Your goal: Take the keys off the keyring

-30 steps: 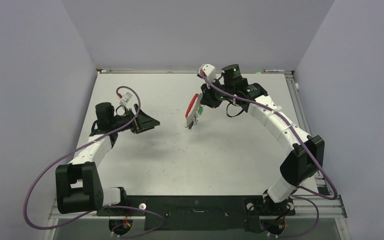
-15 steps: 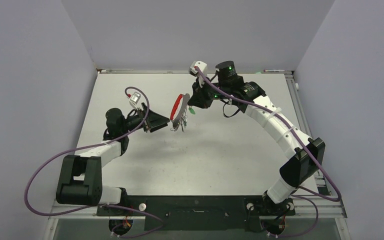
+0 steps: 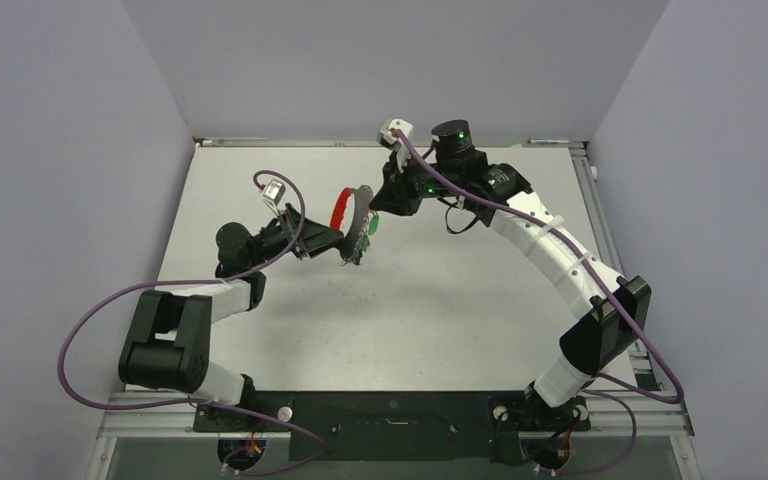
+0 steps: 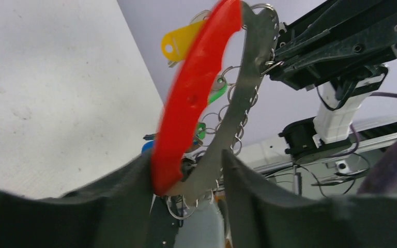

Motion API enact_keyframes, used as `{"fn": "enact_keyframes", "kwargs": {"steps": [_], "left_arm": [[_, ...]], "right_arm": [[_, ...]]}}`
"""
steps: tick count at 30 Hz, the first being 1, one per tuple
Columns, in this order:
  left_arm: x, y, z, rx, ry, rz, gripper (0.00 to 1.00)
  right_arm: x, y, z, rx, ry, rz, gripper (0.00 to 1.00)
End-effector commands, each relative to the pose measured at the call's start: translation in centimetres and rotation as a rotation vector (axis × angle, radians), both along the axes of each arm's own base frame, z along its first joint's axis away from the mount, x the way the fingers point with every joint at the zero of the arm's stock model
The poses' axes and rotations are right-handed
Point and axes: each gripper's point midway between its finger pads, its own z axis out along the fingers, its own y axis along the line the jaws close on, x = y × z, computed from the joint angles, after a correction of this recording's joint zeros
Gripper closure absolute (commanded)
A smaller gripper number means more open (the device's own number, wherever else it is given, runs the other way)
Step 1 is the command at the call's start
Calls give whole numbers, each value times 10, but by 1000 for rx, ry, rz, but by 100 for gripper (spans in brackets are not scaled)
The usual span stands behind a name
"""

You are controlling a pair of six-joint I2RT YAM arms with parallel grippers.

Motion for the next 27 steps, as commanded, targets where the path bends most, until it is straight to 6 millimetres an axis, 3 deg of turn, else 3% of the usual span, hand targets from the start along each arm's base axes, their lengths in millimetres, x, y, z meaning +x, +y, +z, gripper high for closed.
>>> {"fn": "enact_keyframes", "kwargs": {"steps": [1,5,9,10,12,14,18,19,21,24,27], "left_arm": [[-2,5,44,-64,-173,7,65],[1,11,48,-51,-188,43,97],[1,16,54,-21,-221,65,100],[1,15,55,0,-235,60,100],[1,14,53,64,-254,48,100],[3,15,38,169,-212,46,100],[-5,12,22,428,-319,-8,100],[-9,10,20,466,-332,-39,100],[-17,11,14,532,-328,-110,100],[-21,15,9,662,-372,-193,100],[-25,14,18,746,-444,-244,100]], "right_arm": [[-5,5,29,75,-75,34,95],[-8,3,24,68,-71,39,95],[-10,-1,16,44,-70,40,94],[-9,-4,13,24,-80,33,86],[-5,-15,7,-19,-101,13,57],[-4,-27,8,-30,-120,10,31],[1,-53,16,-31,-160,-21,4],[2,-58,19,-33,-169,-29,1],[3,-66,19,-47,-185,-42,10],[2,-76,20,-85,-242,-51,10],[-10,-80,21,-102,-265,-11,10]]}}
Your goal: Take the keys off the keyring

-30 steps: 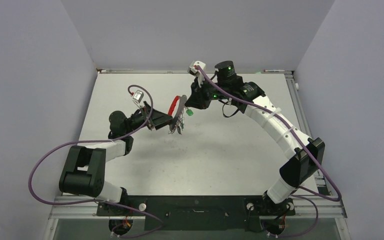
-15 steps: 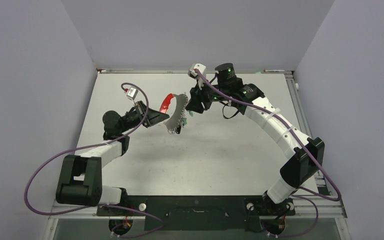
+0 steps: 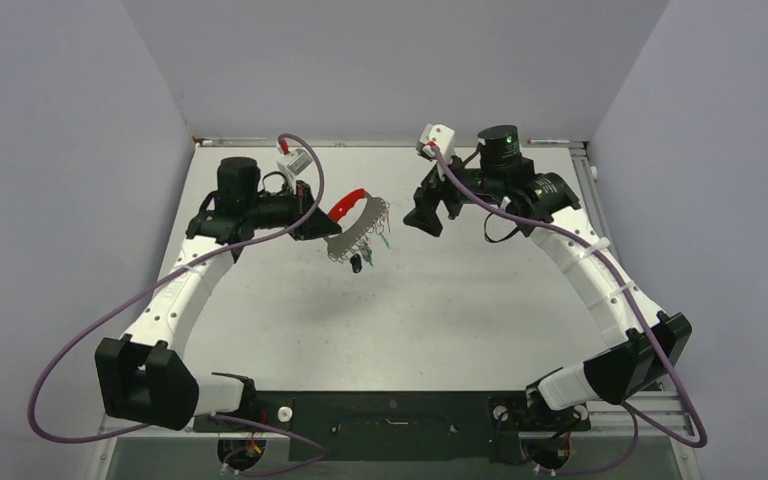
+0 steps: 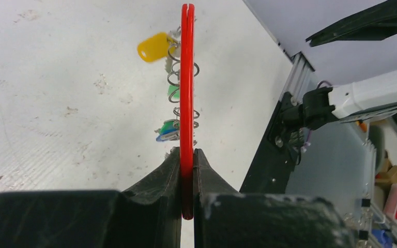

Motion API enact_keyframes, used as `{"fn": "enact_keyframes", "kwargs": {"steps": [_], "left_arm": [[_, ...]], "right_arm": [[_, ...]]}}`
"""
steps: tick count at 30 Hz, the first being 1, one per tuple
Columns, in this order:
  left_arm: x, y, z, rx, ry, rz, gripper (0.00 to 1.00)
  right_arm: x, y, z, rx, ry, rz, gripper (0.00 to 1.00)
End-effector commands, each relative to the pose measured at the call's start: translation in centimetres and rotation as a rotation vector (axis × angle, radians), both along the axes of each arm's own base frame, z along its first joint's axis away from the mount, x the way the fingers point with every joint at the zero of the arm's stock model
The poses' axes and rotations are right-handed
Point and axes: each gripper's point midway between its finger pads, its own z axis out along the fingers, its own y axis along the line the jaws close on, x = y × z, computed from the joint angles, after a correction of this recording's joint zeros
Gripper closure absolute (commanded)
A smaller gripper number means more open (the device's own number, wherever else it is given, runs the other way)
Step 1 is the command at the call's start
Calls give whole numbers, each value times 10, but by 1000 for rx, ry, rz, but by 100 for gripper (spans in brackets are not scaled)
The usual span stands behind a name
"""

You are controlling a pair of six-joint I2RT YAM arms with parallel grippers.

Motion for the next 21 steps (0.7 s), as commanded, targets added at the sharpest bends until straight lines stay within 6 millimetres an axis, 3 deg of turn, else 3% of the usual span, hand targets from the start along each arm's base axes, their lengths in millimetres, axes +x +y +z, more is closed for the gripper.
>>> {"fn": "enact_keyframes", "kwargs": {"steps": [1,8,15,21], "left_arm": [[-29,8,-12,214,-71,-145,100],[-66,-13,4,274,-280,-348,100],[-83,-30,11,295,-397,-439,100],[-84,-34,13,327,-459,-445,100]], "right_arm": [[-23,-5,11,-37,-103,100,10],[-59,5,-2,-25,-52,327,10],[-78,24,-12,72,115,414,2],[-98,37,-35,81,220,447,15]]}}
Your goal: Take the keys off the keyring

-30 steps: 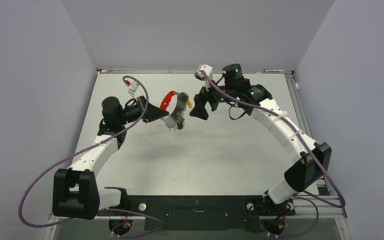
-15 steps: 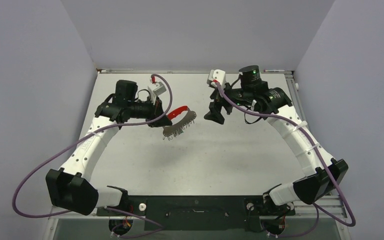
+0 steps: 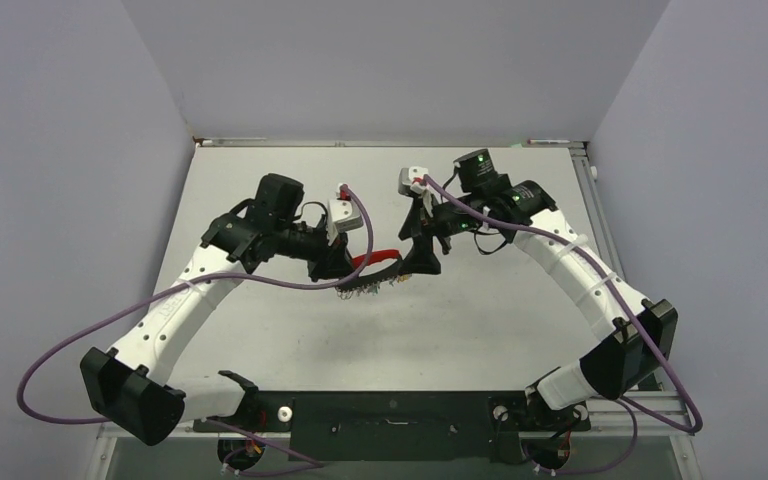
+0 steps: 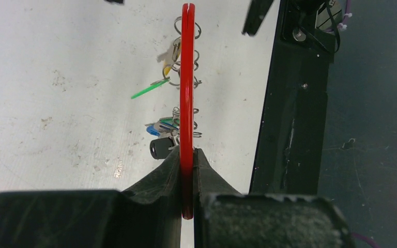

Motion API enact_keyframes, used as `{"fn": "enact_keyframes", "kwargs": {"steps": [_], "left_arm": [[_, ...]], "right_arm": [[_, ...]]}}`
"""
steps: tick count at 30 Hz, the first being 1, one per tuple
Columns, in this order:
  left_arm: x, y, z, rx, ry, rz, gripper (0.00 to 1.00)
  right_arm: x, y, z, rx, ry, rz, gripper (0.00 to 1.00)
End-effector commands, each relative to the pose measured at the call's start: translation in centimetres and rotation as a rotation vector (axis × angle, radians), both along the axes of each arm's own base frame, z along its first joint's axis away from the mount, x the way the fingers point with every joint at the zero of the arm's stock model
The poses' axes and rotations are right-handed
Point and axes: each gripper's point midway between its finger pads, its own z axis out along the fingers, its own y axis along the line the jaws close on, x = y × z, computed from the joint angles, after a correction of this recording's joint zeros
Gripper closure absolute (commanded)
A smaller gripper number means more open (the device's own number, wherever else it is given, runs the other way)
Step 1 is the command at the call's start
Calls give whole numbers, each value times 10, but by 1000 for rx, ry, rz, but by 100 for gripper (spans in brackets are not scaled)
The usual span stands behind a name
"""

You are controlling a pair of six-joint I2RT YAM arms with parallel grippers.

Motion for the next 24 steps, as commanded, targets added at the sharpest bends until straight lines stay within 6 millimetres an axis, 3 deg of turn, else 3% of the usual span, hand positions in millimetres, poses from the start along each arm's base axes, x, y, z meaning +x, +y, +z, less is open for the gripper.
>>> {"fn": "enact_keyframes", "kwargs": {"steps": [1,13,18,20,24], "left_arm": [[4,-2,31,-40,-156,-34,100],[-7,-7,44,-81,-189,-131,100],[-5,-6,44,-75,-189,-117,100],[3,-6,46,-72,-182,-63,88],[28,-1,60,-114,-184,89,45]], "right_arm": [[-21,15,-2,51,58,78,18],[-28,25,-24,-11,68,97,53],[-29,29,-22,-8,74,97,90],[-26,32,-17,6,73,78,95],[-14,35,-1,59,56,12,95]]}}
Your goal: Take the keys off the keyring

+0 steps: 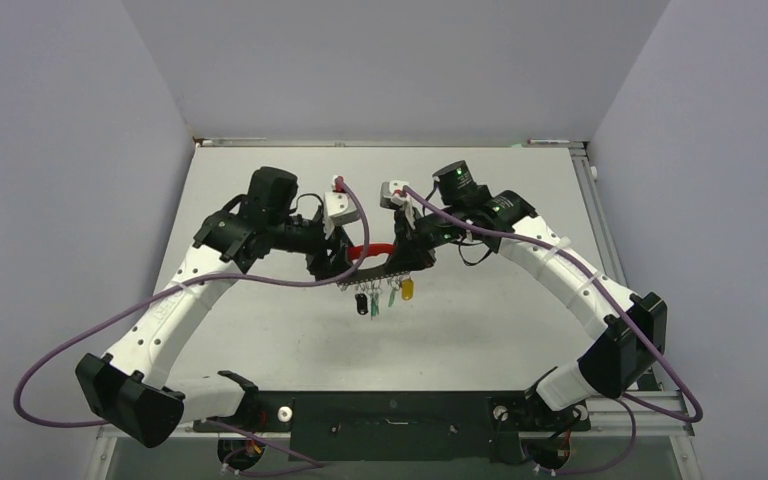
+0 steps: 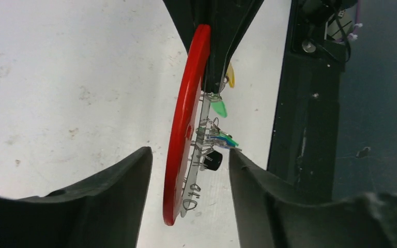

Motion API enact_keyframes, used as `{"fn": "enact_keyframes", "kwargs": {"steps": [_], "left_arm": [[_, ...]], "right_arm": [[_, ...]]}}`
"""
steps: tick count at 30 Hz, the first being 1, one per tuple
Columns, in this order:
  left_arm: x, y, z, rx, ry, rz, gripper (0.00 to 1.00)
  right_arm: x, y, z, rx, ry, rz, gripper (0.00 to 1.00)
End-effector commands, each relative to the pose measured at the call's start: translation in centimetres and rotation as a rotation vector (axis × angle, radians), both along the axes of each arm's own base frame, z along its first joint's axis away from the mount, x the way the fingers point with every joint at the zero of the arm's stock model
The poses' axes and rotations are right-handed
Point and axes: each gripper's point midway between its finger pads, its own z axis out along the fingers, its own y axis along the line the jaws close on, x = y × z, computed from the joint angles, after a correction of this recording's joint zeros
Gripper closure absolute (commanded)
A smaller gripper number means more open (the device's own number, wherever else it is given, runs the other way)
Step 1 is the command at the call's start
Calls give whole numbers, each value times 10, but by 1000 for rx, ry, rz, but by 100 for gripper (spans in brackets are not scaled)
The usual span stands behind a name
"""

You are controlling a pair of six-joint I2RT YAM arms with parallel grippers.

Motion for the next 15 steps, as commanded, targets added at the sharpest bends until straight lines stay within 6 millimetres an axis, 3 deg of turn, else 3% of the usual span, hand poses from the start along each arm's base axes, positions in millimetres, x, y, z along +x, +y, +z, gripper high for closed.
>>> {"fn": "enact_keyframes", "kwargs": {"steps": [1,3,4,9,13,15], "left_arm": [[28,2,47,-132,-82,141,35],[41,10,58,-184,-76,217,13],[48,16,64,-208,-70,262,9],[84,52,88,-328,-27,470,4],[115,77,97,-396,-25,693,4],[122,84,96,-430,-11,741,4]], "right_arm": [[18,12,30,105,-54,-55,95],[28,12,42,136,-62,-91,95],[33,12,50,159,-68,-114,95],[67,6,90,287,-90,-247,95],[86,4,110,363,-57,-327,95],[92,5,115,383,-52,-356,95]]}}
